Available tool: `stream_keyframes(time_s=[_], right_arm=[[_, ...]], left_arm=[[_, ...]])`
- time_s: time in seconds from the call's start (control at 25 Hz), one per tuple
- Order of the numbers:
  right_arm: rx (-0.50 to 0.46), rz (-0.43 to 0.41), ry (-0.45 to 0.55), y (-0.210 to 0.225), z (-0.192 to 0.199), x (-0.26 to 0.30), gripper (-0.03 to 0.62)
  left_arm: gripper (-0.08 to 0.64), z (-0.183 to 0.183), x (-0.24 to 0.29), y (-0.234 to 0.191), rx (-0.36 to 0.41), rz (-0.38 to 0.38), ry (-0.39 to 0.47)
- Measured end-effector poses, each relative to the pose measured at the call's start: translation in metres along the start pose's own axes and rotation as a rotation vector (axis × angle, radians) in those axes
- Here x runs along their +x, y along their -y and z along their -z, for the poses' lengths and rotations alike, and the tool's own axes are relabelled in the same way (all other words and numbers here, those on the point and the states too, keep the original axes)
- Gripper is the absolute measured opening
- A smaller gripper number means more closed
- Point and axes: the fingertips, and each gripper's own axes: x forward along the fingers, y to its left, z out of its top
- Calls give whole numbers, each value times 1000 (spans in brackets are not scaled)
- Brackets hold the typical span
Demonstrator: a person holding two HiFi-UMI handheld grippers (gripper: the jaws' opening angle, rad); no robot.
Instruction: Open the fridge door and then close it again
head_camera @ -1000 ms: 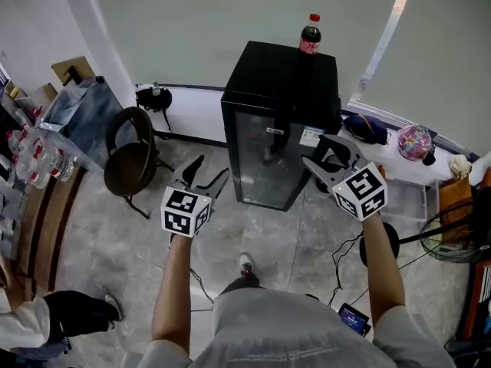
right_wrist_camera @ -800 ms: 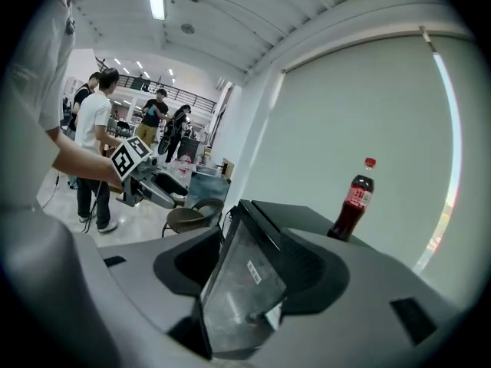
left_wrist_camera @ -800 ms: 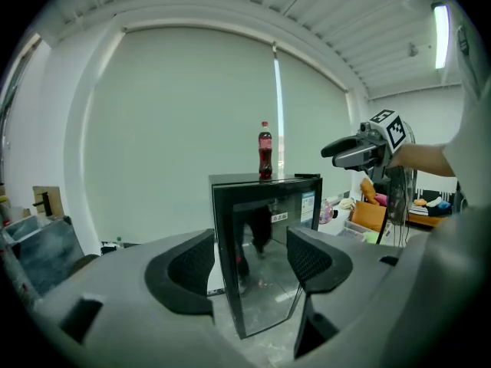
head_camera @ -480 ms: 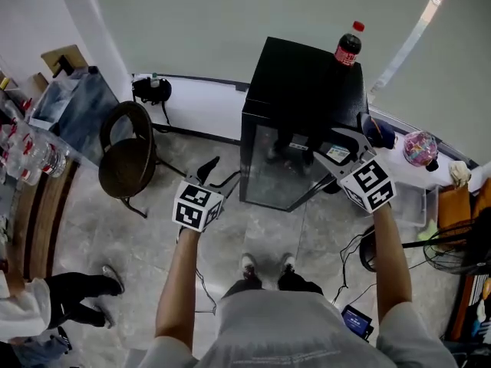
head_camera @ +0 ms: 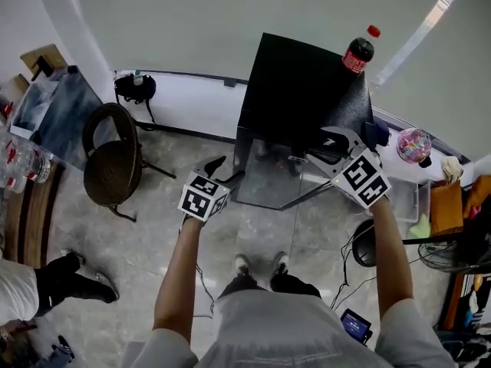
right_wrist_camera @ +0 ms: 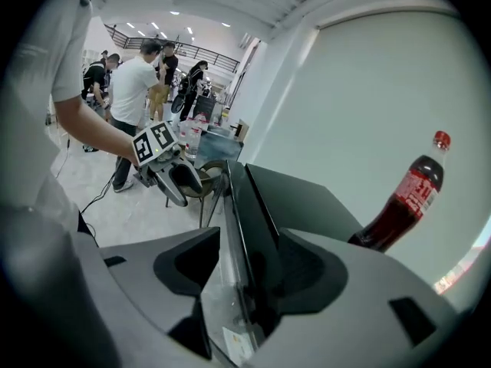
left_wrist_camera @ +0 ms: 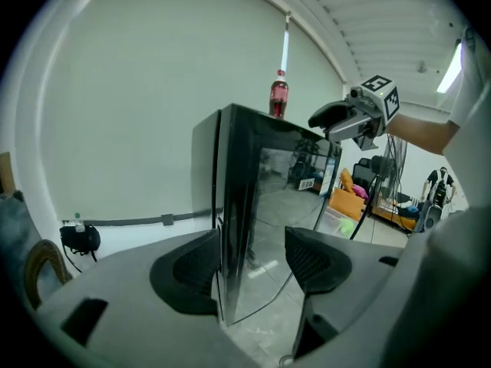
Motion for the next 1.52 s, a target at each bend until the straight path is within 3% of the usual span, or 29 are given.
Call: stream_keyframes(time_s=[0.24, 0.48, 0.76, 1.08, 1.52], right_arm=[[-44, -40, -49, 2, 5, 14, 235], [-122, -47, -95, 4, 9, 24, 227], [-135, -47, -83, 3, 8, 24, 199], [-102, -59, -67, 3, 12, 24, 195], [-149, -65, -39, 4, 9, 22, 190]], left_arm=[[267, 17, 38, -17, -5, 30, -69], [267, 26, 61, -27, -29, 37, -80], [163, 25, 71, -28, -17, 62, -71], [147, 24, 72, -27, -12, 63, -48], [135, 25, 68, -27, -17, 27, -53]])
